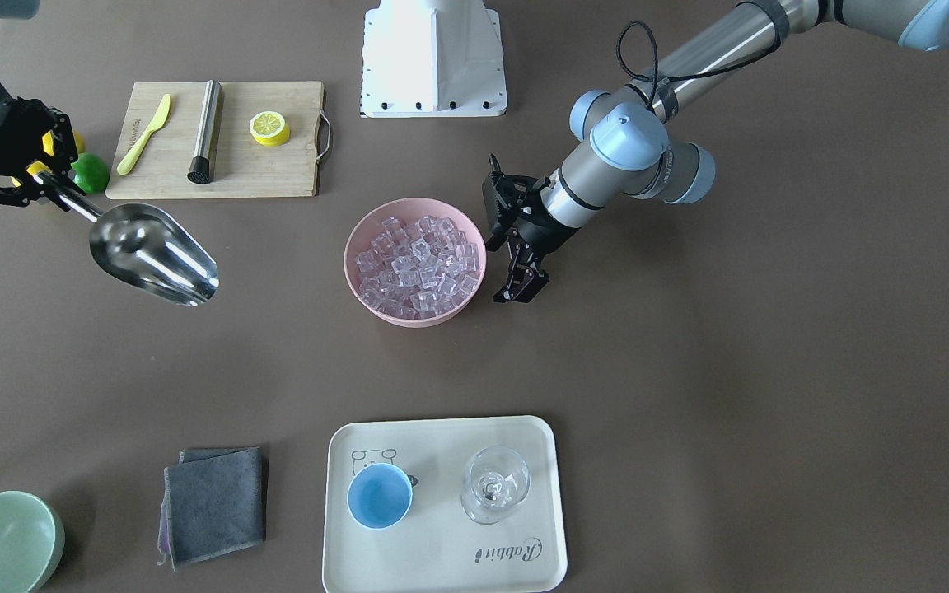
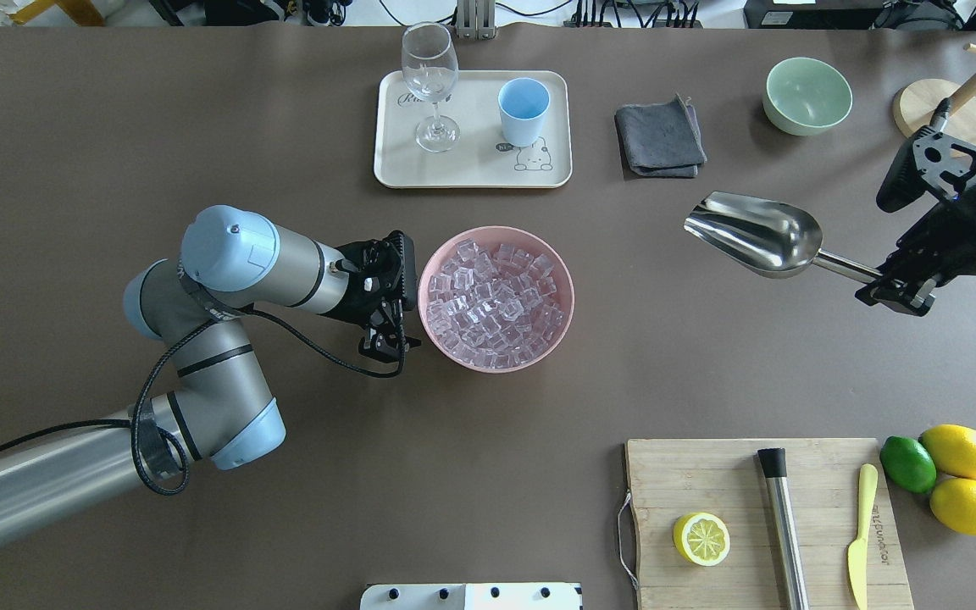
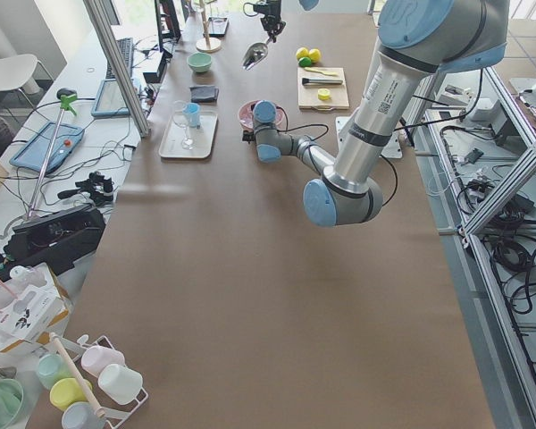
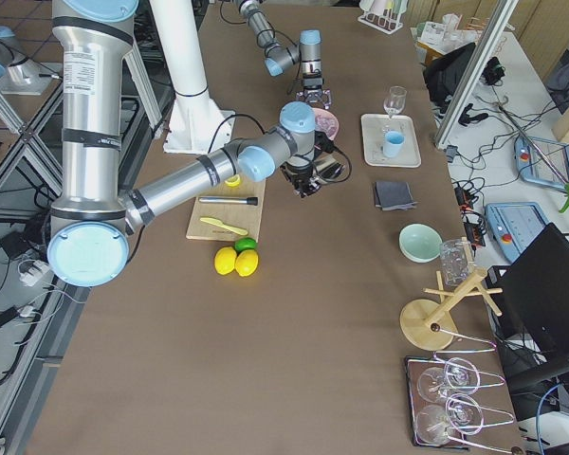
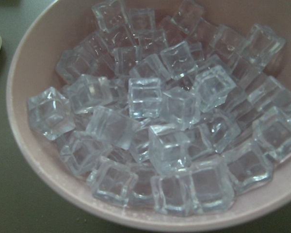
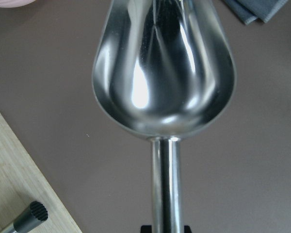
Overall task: Put ice in cup with scoop
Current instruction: 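Lift the scoop with the right gripper and carry it toward the bowl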
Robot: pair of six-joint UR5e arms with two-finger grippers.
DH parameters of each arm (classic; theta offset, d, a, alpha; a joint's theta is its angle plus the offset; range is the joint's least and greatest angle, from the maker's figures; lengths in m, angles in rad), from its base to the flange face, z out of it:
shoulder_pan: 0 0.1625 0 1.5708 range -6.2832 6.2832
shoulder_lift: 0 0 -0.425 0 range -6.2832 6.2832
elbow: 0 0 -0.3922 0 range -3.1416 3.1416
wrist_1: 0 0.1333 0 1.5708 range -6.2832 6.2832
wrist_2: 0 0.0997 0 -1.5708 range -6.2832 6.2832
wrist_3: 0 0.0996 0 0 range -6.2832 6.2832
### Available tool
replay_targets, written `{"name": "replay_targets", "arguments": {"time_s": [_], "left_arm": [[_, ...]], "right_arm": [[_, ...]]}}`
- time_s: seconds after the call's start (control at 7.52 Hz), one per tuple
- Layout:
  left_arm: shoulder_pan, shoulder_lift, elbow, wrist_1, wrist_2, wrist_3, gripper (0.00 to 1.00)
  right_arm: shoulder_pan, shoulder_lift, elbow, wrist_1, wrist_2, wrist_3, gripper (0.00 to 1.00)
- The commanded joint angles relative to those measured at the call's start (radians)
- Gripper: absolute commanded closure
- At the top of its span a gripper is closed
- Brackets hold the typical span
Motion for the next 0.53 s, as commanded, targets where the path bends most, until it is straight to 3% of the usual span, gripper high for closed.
{"name": "replay_targets", "arguments": {"time_s": [0.0, 0.27, 0.4], "left_arm": [[0.012, -0.009, 0.005, -0.002, -0.004, -0.010, 0.02], [0.012, -0.014, 0.004, -0.002, -0.005, -0.015, 0.02], [0.012, -0.017, 0.004, -0.002, -0.005, -0.045, 0.02]], "right_arm": [[-0.139, 0.230, 0.119, -0.446, -0.119, -0.069, 1.00], [-0.198, 0.262, 0.115, -0.479, -0.165, -0.079, 1.00], [-0.244, 0.342, 0.114, -0.598, -0.252, -0.108, 1.00]]}}
